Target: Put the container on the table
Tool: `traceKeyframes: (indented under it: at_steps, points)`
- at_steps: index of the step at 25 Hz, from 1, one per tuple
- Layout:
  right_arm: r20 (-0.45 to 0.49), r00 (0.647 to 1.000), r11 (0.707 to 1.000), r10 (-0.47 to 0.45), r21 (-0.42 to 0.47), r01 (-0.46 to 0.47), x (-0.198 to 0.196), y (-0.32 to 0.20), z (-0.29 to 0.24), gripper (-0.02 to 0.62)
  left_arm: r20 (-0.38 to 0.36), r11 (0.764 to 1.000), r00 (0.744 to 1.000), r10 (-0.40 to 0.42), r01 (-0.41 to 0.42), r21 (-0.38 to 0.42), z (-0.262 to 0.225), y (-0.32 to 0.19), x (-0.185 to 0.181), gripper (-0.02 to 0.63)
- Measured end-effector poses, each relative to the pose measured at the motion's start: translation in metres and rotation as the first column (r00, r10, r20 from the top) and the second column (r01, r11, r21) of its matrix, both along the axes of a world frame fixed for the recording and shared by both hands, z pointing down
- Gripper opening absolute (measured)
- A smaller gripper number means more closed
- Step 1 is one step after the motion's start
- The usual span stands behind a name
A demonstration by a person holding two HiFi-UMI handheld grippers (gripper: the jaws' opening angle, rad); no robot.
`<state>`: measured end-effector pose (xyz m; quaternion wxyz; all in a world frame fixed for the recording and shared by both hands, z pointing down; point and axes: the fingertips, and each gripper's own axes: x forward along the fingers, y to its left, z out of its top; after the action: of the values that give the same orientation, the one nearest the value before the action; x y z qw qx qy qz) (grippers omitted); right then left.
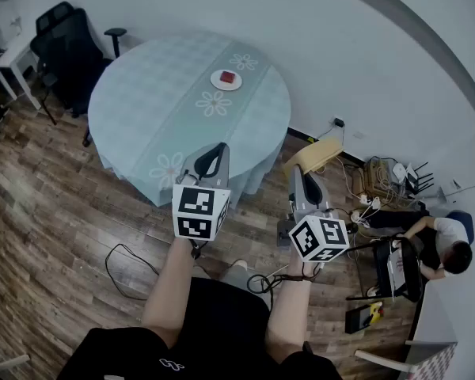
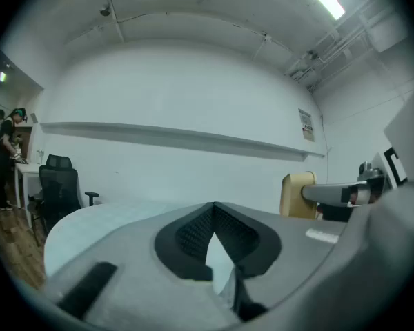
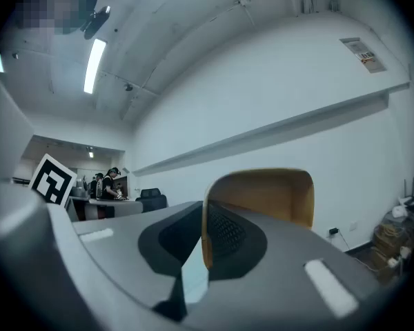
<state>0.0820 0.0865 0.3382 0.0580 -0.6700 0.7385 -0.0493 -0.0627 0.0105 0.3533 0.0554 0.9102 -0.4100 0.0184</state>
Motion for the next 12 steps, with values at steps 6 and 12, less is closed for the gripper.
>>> traceKeyframes:
  at_steps: [6, 12]
  points:
    - [0.035, 0.999, 1.0, 0.023, 0.001, -0.023, -0.004, -0.008, 0.003, 0.021, -0.007, 1.0, 1.0, -0.004, 0.003, -0.013, 0.006, -0.006, -0.014, 0.002]
    - [0.029, 0.997, 0.998, 0.068, -0.017, -0.068, 0.001, -0.009, 0.008, 0.021, -0.033, 0.998, 0.999, -0.025, 0.024, -0.056, 0.016, -0.018, -0.021, 0.002]
